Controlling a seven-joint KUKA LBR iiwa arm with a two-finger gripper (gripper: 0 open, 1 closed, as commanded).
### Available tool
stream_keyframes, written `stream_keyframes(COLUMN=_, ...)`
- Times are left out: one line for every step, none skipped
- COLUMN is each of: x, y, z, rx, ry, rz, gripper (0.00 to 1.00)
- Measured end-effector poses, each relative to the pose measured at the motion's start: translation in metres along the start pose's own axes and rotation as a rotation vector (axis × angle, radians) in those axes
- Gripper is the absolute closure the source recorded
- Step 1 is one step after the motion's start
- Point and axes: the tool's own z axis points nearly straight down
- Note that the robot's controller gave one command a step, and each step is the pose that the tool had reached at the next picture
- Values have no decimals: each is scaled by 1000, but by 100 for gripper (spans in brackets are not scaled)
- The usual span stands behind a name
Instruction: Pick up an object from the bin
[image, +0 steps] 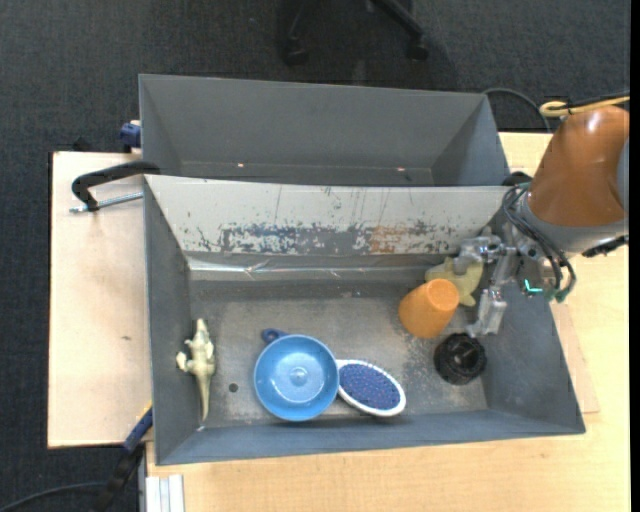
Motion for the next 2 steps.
stream_keyframes(x=7, y=86, z=64, rx=-2, ry=-3, rz=-307, gripper=0)
stream_keyframes(x=1, y=8, z=62, rx=8, ry=-13, rz=-668, gripper=0)
